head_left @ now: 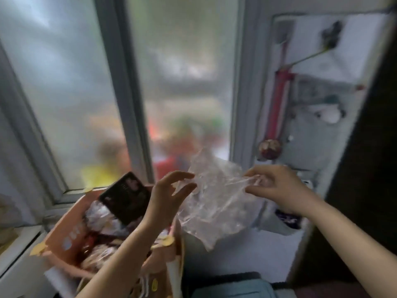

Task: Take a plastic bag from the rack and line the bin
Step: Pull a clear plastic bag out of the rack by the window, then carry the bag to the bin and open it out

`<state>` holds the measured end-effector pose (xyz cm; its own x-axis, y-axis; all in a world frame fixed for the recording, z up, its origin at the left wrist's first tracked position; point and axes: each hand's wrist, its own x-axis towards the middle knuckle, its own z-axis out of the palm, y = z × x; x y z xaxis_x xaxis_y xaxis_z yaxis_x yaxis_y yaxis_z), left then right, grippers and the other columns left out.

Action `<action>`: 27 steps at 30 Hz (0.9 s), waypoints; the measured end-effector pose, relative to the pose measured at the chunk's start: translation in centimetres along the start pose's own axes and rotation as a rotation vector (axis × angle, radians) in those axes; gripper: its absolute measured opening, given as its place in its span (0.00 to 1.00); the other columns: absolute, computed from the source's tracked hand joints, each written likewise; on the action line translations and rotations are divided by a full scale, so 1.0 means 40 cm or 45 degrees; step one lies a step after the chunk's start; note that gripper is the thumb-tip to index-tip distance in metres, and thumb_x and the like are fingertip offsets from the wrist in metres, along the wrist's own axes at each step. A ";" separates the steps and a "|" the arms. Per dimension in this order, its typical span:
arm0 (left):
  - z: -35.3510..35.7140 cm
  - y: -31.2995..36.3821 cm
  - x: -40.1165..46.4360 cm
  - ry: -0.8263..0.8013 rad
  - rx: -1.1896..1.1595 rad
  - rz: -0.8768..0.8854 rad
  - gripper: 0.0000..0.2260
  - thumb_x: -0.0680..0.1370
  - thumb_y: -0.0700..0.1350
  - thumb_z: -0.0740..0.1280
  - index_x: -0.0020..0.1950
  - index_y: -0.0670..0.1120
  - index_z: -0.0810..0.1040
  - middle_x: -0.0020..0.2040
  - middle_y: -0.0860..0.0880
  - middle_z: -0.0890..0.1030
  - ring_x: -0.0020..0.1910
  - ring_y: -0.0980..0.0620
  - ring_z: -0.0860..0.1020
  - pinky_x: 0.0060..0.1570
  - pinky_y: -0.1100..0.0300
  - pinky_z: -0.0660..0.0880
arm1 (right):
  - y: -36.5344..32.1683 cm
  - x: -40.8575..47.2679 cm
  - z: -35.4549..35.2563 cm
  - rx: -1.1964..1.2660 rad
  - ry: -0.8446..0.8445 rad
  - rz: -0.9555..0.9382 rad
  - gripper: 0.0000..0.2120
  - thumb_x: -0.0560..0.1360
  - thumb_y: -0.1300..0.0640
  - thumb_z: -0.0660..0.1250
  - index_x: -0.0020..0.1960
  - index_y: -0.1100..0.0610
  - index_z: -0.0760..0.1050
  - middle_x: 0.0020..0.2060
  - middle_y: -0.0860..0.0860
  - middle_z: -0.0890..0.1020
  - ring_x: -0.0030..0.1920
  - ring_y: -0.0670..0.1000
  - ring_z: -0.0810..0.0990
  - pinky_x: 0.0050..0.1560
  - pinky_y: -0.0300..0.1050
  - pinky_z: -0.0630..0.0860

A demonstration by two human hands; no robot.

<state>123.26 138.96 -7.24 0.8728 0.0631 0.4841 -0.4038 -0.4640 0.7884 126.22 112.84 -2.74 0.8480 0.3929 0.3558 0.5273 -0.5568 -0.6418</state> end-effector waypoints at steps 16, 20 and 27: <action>1.050 0.614 -0.208 -1.047 -0.515 0.250 0.08 0.73 0.49 0.70 0.50 0.59 0.76 0.53 0.55 0.78 0.50 0.61 0.78 0.52 0.59 0.74 | 0.281 -0.994 -0.692 -0.240 0.850 0.725 0.09 0.66 0.63 0.75 0.38 0.50 0.80 0.36 0.51 0.83 0.41 0.59 0.80 0.46 0.55 0.76; 1.289 0.830 -0.381 -1.359 -0.643 0.416 0.15 0.70 0.57 0.69 0.56 0.65 0.74 0.61 0.63 0.71 0.60 0.70 0.69 0.66 0.61 0.64 | 0.294 -1.255 -0.838 -0.336 0.940 0.891 0.08 0.67 0.61 0.75 0.37 0.50 0.78 0.36 0.52 0.83 0.40 0.57 0.80 0.44 0.48 0.76; 1.588 1.124 -0.647 -1.464 -0.363 0.963 0.37 0.52 0.79 0.60 0.60 0.77 0.59 0.72 0.69 0.46 0.71 0.66 0.39 0.70 0.50 0.39 | 0.255 -1.619 -1.011 -0.485 1.124 1.115 0.07 0.68 0.60 0.74 0.41 0.50 0.79 0.37 0.46 0.83 0.39 0.43 0.80 0.45 0.38 0.75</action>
<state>99.93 60.32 -8.44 0.0999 -0.9304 0.3528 -0.7902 0.1413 0.5963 78.85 52.13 -4.87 0.5883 -0.7350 0.3371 -0.3578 -0.6105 -0.7066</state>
